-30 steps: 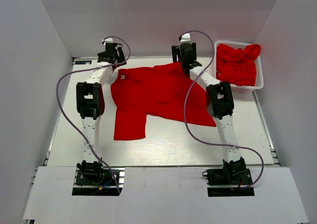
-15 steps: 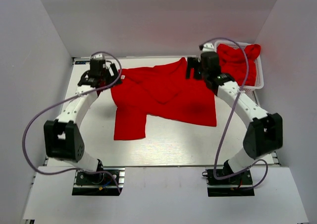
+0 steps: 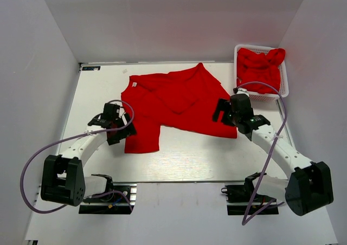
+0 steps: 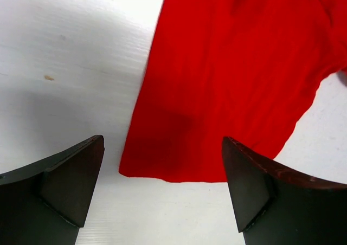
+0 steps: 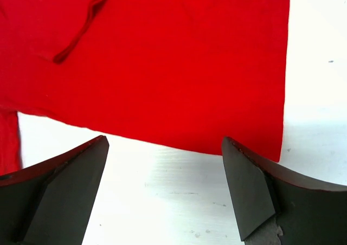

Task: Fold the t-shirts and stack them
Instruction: Flatten out the tshirt

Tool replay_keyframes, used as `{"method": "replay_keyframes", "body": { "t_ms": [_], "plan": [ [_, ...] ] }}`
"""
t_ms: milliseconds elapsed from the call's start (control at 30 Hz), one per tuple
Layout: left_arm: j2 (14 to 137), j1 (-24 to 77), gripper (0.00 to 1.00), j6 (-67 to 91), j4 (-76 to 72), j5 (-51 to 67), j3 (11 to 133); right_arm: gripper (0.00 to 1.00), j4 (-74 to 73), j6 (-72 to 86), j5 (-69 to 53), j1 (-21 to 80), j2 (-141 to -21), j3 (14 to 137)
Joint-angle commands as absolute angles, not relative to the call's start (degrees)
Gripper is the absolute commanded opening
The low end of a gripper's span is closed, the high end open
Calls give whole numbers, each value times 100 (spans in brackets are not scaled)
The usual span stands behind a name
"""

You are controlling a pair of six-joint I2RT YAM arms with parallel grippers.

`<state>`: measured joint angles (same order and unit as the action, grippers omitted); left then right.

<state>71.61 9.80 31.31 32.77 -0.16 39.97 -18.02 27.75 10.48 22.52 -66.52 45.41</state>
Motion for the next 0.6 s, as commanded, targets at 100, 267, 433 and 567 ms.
{"method": "replay_keyframes", "body": {
  "t_ms": [100,267,433,567],
  "plan": [
    [7110,1169,98,3243,3252,35,3867,90,-1714,3014,1195,2224,-6697,4351],
    [7224,1327,86,3243,3252,-158,3656,90,-1661,3155,1432,2232,-6969,4289],
    [7426,1432,66,3366,3252,-158,3499,90,-1503,3243,1556,2180,-7312,4272],
    [7479,1485,40,3471,3252,-97,3226,90,-1127,3278,1415,2145,-7725,4333]
  ]
}}
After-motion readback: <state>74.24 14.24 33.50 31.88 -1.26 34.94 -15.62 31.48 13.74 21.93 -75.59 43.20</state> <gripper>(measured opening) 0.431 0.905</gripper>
